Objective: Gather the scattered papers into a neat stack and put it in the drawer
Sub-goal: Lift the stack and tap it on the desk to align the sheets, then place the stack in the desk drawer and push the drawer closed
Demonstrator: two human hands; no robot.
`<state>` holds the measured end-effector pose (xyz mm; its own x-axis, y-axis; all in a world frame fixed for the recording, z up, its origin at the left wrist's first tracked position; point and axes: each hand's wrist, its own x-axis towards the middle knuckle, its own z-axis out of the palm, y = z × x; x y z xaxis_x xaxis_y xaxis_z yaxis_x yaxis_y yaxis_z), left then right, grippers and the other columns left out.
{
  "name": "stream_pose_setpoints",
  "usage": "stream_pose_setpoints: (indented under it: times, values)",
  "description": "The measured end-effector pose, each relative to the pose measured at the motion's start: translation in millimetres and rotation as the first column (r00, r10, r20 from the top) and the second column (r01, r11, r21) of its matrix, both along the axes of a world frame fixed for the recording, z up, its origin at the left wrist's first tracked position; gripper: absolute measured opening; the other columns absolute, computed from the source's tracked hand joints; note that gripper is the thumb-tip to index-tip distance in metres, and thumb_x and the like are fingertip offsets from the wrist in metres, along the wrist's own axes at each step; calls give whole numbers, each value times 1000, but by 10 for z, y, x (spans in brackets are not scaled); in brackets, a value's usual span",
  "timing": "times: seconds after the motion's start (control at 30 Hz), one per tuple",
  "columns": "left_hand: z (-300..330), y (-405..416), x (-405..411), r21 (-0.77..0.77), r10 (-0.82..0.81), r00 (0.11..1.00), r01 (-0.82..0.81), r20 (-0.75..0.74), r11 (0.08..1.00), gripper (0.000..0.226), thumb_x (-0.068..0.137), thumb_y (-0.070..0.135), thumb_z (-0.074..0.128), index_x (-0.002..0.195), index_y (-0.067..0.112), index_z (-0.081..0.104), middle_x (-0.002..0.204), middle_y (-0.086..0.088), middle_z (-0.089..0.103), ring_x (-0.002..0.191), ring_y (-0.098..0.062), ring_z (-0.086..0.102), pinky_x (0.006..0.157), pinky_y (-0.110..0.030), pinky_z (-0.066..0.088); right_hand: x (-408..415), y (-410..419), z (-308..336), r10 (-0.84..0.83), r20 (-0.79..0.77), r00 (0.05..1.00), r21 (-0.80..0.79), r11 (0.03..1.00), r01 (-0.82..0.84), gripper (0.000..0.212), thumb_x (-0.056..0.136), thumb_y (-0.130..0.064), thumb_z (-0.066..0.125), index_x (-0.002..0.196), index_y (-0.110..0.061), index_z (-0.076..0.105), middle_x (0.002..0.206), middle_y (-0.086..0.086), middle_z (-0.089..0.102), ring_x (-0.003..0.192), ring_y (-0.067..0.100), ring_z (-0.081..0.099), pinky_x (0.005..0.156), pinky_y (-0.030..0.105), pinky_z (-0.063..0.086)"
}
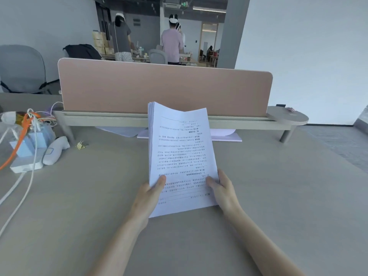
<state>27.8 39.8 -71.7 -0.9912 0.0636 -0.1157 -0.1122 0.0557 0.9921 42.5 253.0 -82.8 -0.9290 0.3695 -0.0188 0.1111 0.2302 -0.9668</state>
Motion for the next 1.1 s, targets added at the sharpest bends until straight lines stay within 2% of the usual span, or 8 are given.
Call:
stream_pose_setpoints:
  times: [0.13,0.27,0.37,0.53,0.8,0.87,1.0,1.1]
  values:
    - [-5,27,94,70,-33,998,30,46,997,12,98,41,56,99,41,67,96,27,70,96,5,62,83,-28,47,120,105,72,27,31,999,79,996,-29,9,97,-18,53,100,-12,59,106,11,70,88,24,62,75,37,50]
    - [32,171,375,97,-75,990,63,117,993,14,96,40,58,105,35,68,105,18,72,104,-10,66,98,-42,49,562,245,96,-10,55,998,70,998,6,12,97,-18,51,103,-13,60,109,10,69,91,22,64,79,37,52]
    - [44,335,722,128,-127,978,107,164,986,19,95,41,59,105,31,72,106,10,76,102,-15,69,93,-43,53,1069,364,144,-63,78,995,10,998,62,12,93,-18,51,100,-19,62,109,6,71,96,24,66,81,37,53]
    - [131,703,1540,192,-184,968,150,171,970,12,96,37,60,97,30,69,94,9,73,87,-13,68,65,-31,50,1970,661,277,-122,98,988,-6,992,123,19,86,-18,53,102,-12,60,98,5,65,88,23,60,72,34,45]
    - [288,1462,2684,238,-284,944,242,165,941,15,95,42,60,99,30,69,97,4,75,87,-18,70,68,-35,55,3347,1319,441,-294,41,955,43,955,292,26,87,-22,62,111,-11,64,113,17,71,105,35,68,93,51,53]
    - [297,1664,2972,231,-332,931,293,154,928,26,94,45,59,111,28,70,105,1,77,94,-21,72,75,-39,58,3717,1493,448,-343,27,939,18,939,342,26,88,-27,64,111,-16,66,112,11,72,103,31,70,92,48,55]
    - [363,2020,3555,218,-426,897,395,118,892,29,98,46,52,115,29,67,105,5,75,96,-17,71,66,-31,53,4425,1803,428,-437,10,899,-54,898,437,21,92,-19,58,110,-17,69,115,9,71,100,26,67,77,32,49]
    - [344,2266,3914,209,-484,866,453,129,867,32,97,48,53,119,30,67,109,3,76,97,-18,71,66,-31,53,4871,1994,384,-500,24,866,-47,865,500,24,91,-15,54,110,-20,69,116,9,70,105,27,67,80,35,50]
